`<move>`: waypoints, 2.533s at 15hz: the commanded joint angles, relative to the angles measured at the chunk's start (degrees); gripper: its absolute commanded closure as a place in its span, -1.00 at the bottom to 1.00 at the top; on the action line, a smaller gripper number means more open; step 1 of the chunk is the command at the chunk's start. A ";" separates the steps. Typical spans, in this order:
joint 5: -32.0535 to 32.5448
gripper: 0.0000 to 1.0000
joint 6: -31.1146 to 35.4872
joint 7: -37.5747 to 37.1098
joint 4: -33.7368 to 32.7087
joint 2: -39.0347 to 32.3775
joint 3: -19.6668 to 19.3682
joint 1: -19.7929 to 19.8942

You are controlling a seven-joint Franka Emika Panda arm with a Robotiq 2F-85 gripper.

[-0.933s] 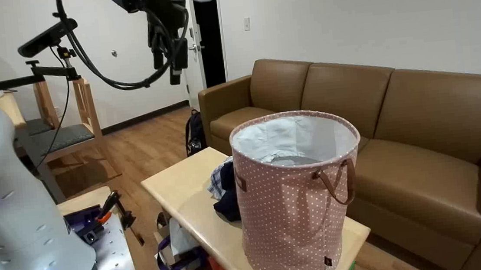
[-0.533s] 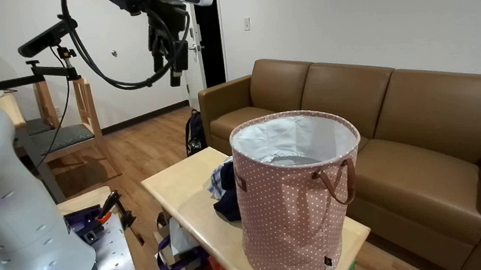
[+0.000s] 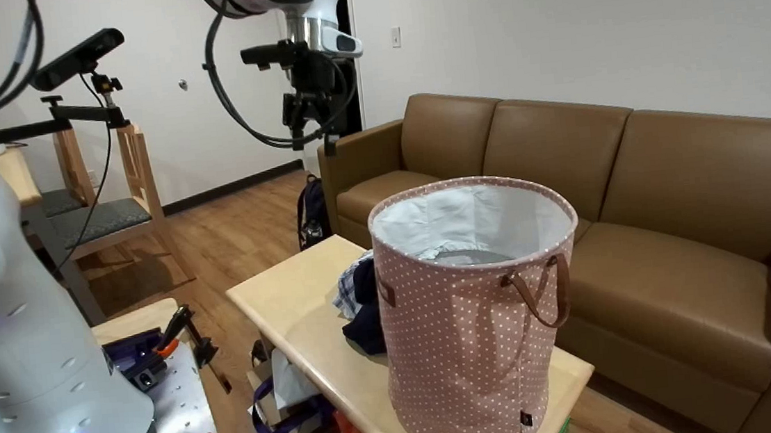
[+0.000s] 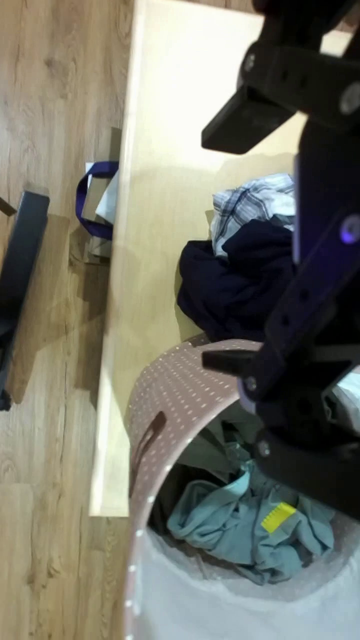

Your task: Put the clothes in the bag

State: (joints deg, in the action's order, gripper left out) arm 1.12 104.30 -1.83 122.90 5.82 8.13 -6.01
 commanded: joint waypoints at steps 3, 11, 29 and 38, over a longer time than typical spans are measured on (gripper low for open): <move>6.31 -1.00 4.49 3.46 -12.94 -22.45 2.18 -3.77; 8.33 -1.00 14.20 0.54 -12.69 -27.38 1.01 -6.05; 6.25 -1.00 30.82 -4.01 -34.29 -65.14 -1.22 -14.93; 8.76 -1.00 28.95 -15.01 -39.72 -69.23 -7.02 -24.07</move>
State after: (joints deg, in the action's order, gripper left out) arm 9.12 133.53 -16.41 83.65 -63.11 0.50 -30.55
